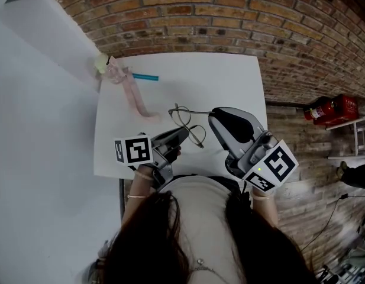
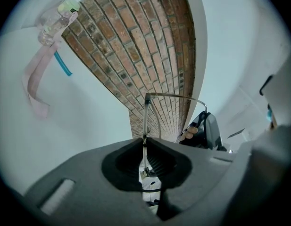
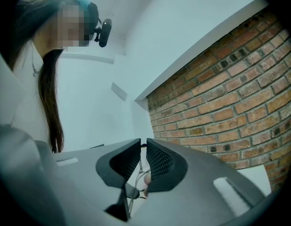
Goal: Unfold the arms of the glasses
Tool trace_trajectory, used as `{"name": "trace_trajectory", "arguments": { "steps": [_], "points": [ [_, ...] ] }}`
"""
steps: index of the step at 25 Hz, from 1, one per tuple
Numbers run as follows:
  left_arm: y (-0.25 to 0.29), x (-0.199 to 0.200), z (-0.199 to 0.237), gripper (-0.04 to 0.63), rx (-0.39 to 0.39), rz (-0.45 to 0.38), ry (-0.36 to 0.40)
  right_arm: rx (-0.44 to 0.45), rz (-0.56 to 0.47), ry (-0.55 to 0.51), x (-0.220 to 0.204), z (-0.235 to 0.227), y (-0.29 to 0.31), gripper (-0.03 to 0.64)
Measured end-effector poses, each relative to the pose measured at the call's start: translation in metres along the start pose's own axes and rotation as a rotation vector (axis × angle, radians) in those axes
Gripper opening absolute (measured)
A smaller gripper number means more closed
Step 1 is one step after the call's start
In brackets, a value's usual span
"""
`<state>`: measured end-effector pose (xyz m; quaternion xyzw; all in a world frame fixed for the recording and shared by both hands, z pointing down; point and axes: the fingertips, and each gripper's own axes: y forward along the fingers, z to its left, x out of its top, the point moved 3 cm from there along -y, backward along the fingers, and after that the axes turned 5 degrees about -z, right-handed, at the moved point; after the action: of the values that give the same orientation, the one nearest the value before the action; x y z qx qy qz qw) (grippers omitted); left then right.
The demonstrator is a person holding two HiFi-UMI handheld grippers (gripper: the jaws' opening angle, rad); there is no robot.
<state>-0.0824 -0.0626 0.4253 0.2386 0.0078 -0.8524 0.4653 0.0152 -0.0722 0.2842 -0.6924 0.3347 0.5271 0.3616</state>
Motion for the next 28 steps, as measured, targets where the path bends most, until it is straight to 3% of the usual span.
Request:
{"name": "trace_trajectory", "arguments": {
  "steps": [14, 28],
  "points": [
    [0.004, -0.010, 0.002, 0.021, 0.025, 0.053, 0.037, -0.009, -0.008, -0.007, 0.003, -0.003, -0.001, 0.044],
    [0.008, -0.012, 0.004, 0.021, 0.006, 0.060, 0.007, -0.005, -0.016, -0.002, 0.002, -0.005, 0.000, 0.045]
  ]
}}
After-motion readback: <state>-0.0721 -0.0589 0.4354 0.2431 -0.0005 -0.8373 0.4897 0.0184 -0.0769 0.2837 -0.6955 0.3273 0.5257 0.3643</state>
